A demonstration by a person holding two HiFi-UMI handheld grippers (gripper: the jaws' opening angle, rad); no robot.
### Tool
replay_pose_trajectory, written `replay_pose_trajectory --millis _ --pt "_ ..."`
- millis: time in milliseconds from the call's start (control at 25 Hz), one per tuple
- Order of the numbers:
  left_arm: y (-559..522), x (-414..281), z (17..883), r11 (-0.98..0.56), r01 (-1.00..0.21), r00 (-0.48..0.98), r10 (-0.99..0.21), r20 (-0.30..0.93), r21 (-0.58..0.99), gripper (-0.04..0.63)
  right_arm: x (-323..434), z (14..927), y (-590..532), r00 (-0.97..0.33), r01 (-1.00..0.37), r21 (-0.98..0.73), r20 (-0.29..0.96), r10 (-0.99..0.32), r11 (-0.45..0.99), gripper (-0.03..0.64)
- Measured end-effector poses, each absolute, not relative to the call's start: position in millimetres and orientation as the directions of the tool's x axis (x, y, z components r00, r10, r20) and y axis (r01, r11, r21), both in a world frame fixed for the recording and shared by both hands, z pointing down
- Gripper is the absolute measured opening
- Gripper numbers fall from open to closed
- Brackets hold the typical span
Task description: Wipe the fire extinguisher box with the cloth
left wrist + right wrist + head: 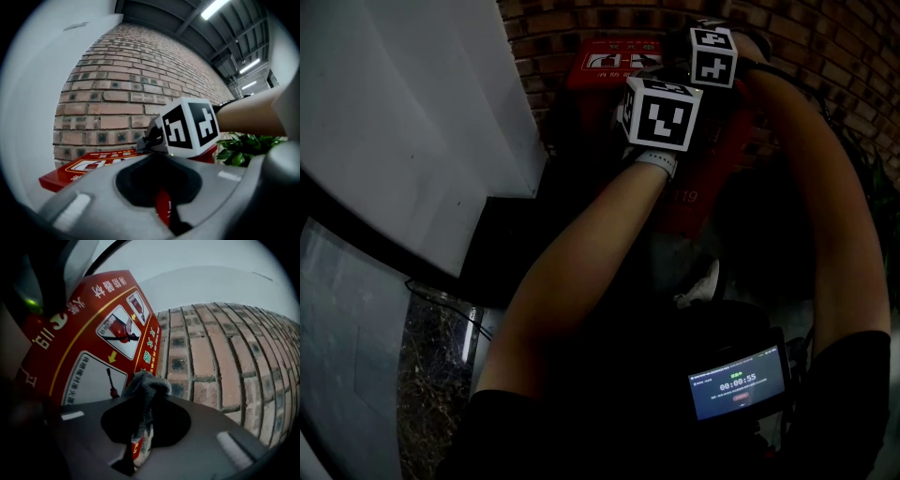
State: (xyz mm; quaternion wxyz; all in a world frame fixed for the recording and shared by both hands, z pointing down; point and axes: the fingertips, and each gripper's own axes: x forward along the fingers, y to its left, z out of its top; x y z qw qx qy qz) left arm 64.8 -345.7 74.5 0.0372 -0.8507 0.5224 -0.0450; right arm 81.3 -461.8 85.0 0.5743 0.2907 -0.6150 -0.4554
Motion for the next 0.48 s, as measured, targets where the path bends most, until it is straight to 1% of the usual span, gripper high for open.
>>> replay_pose_trajectory --millis 240,480 --pt "-343.1 59.3 74.3 -0.431 -0.896 0.429 -0.902 0.044 -0.102 0.003 79.6 88.1 -428.1 -0.197 0.177 0.885 0.461 -0.865 0.431 0.029" --pt "-335.2 64.8 73.4 -0.462 -0.886 0.459 -0.887 0.054 -0.050 0.003 82.7 91.9 -390.3 -0.213 0.211 0.878 0.471 -0.856 0.430 0.029"
